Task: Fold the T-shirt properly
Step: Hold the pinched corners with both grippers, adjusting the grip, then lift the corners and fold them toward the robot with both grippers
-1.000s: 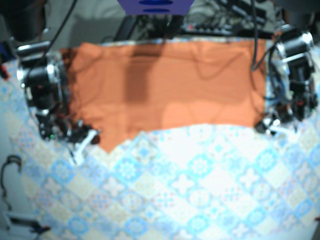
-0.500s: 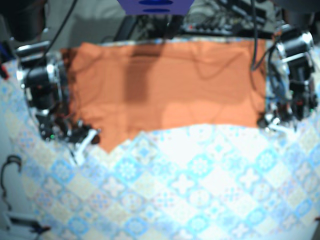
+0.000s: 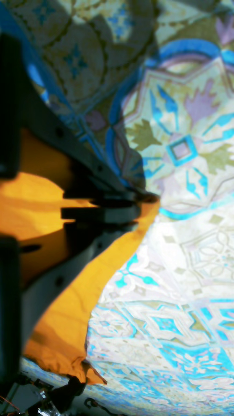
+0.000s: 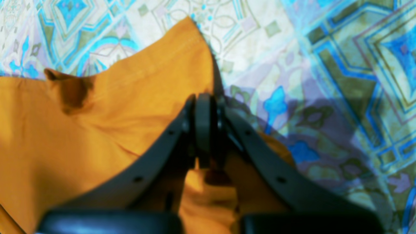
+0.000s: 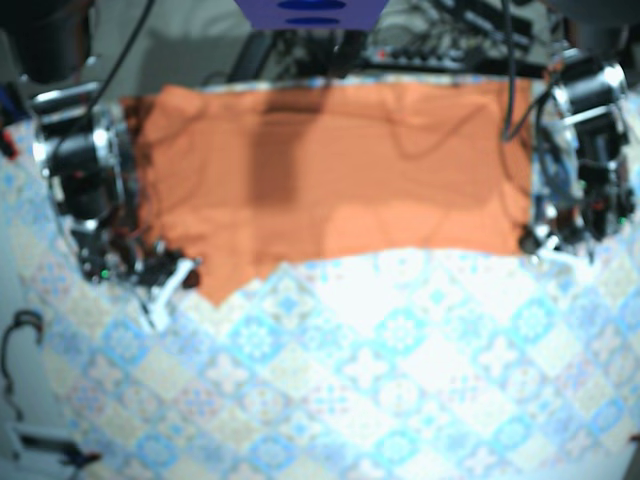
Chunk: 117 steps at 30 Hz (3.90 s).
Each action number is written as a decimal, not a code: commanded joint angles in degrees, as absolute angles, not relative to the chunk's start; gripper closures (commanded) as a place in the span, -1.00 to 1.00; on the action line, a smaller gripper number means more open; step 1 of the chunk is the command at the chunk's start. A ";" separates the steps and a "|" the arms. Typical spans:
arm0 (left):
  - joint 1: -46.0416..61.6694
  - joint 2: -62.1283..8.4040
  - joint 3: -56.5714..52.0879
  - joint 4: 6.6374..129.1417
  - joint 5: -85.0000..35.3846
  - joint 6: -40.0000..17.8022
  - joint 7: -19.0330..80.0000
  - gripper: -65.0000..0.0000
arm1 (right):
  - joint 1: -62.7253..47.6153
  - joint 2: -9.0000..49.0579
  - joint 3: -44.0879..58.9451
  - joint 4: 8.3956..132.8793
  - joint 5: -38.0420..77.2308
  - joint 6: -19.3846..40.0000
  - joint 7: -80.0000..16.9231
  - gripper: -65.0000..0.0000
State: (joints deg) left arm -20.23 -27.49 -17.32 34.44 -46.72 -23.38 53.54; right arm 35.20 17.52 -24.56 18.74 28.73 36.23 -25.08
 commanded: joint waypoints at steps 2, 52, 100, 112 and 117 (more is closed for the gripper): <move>-20.35 -28.79 -17.45 35.47 -47.43 -23.69 53.23 1.00 | 35.56 17.71 -25.01 20.26 27.12 36.53 -27.91 0.99; -18.95 -25.36 -17.80 34.95 -38.29 -20.97 45.23 0.03 | 35.47 17.71 -25.10 21.05 27.12 36.44 -27.91 0.99; -18.59 -23.87 -17.45 35.74 -43.47 -21.41 49.89 1.00 | 31.78 19.56 -25.10 27.21 27.12 35.82 -28.53 0.99; -14.73 -25.01 -17.36 47.34 -43.30 -21.58 54.90 1.00 | 29.93 21.14 -24.75 35.38 27.21 33.27 -29.58 1.00; -13.49 -26.07 -17.36 48.84 -43.30 -22.81 55.25 1.00 | 29.85 22.90 -24.66 38.11 27.30 33.19 -29.58 1.00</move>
State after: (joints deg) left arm -12.60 -24.40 -17.17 47.75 -42.61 -22.50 55.48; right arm 28.05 21.85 -25.04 37.12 26.89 32.99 -30.52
